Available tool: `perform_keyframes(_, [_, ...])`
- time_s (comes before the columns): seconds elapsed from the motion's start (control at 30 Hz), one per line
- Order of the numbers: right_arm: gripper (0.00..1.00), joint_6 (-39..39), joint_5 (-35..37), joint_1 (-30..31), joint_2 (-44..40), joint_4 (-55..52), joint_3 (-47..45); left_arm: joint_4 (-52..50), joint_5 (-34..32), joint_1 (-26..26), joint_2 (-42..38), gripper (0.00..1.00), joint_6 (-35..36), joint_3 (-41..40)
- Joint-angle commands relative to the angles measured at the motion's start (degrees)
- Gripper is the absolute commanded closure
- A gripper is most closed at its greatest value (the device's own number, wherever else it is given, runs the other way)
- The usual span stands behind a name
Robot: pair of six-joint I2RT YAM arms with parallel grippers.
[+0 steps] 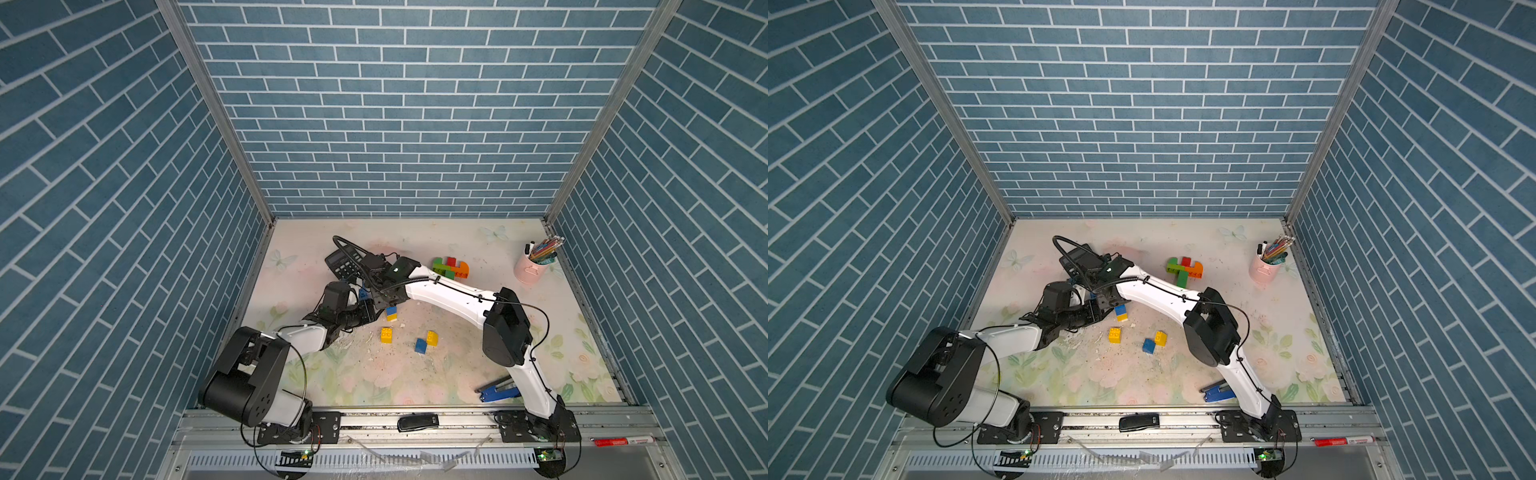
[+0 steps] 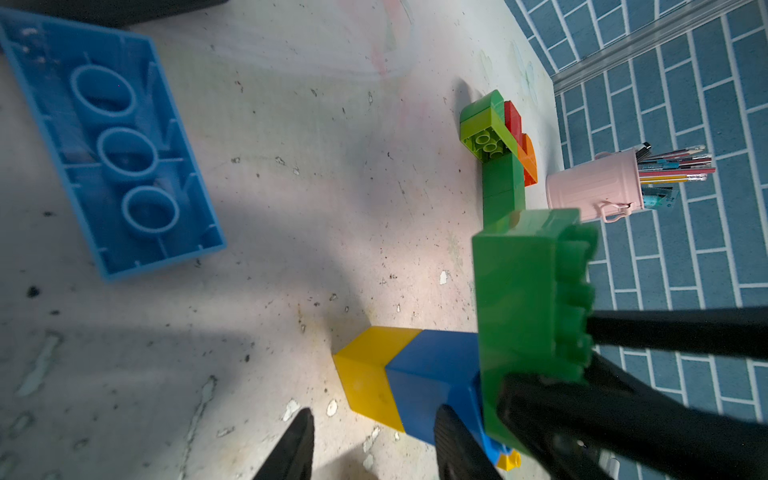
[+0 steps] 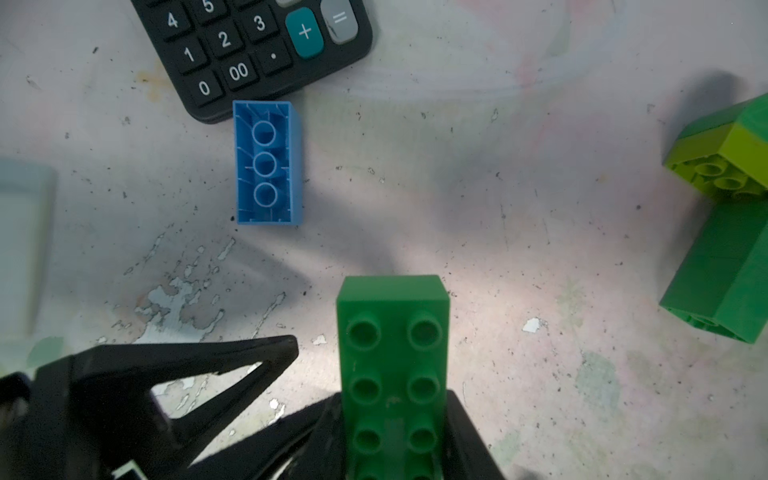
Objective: Assemble a fork with lego
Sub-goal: Assemble the lego brick with the lego brick.
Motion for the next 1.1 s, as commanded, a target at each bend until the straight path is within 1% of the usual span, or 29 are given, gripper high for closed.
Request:
perform_keyframes(0.0, [1.0,2.6,1.6,0.3,5.8,-8.6,-7.4,0.5,0.4,-0.2,0.8,0.51,0.4,1.3])
perform_keyframes(0.07, [1.0,3.0,1.2,0.4,5.5,-5.8,-9.0,0.5,0.4,-0.3,0.8,0.51,0.4,1.3])
perform_keyframes(0.13, [1.0,3.3,-1.6,0.3,6.0,-5.2,-8.2,0.5,0.4,-0.4,0.9,0.51,0.3,1.3])
perform_keyframes(0.3, [1.0,3.7,-8.0,0.2,7.6,-8.5,-4.3,0.2,0.3,-0.6,0.8,0.52,0.5,1.4])
perform_keyframes(0.47, [1.0,3.7,-9.9,0.1,9.0,-13.6,-1.4,0.2,0.5,-0.7,0.8,0.51,0.4,1.5])
perform_keyframes(0.7, [1.0,4.3,-11.0,-0.6,10.5,-17.1,2.6,0.4,0.4,-1.6,1.1,0.52,0.4,1.7])
perform_keyframes(0.8, [1.0,4.6,-10.2,-0.7,11.1,-17.4,3.6,0.3,0.3,-2.0,1.2,0.52,0.3,1.8])
perform_keyframes(0.93, [1.0,4.2,-6.7,-0.6,10.7,-14.5,2.7,0.7,0.2,-2.5,1.2,0.52,0.1,1.6])
perform_keyframes(1.07, [1.0,3.7,-4.4,-0.6,7.4,-8.0,-2.6,1.2,0.1,-3.1,1.2,0.52,-0.2,1.2])
